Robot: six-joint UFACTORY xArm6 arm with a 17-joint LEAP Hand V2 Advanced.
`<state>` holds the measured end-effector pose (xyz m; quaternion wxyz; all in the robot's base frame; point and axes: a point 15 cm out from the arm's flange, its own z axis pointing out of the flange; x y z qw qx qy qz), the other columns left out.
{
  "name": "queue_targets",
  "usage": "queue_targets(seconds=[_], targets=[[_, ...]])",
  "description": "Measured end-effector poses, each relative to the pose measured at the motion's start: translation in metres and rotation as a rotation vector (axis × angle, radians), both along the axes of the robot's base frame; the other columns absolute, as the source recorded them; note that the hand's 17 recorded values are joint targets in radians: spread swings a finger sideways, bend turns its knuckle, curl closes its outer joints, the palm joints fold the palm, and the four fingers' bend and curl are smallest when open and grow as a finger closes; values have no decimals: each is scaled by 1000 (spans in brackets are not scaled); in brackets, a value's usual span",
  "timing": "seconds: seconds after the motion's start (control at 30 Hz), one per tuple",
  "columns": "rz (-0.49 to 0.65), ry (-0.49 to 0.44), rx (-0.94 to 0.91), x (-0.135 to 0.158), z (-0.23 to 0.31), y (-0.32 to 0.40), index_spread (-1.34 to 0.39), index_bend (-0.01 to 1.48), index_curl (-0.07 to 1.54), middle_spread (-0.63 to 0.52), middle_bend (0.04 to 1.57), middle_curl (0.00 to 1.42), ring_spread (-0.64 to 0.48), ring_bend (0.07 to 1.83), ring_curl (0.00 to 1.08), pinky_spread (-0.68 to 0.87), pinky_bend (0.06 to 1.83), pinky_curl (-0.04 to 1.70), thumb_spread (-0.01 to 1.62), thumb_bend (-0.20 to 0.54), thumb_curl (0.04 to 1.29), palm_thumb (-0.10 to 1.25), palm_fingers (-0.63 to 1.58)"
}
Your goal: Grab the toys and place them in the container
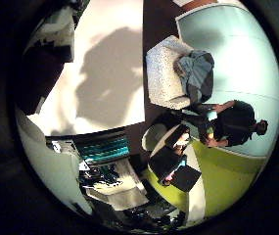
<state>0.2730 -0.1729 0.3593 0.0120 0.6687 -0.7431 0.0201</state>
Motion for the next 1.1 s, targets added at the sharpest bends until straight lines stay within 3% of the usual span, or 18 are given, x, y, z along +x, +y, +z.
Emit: queue_targets(seconds=[0.27, 0.43, 1.1], targets=[[56, -112, -21, -4, 94, 30, -268, 1051, 915, -167, 1297, 871, -241, 1359, 755, -221, 1218, 907, 510, -22, 882, 1007, 1050], [156, -138, 61, -7, 133, 86, -270, 1043, 919, -171, 1281, 889, -245, 1349, 769, -224, 1190, 955, 533, -21, 891, 1007, 1051], [513, -121, 207, 17, 161, 306, -273, 1020, 925, -180, 1238, 931, -245, 1305, 812, -251, 1130, 1080, 544, -22, 895, 1016, 1066]])
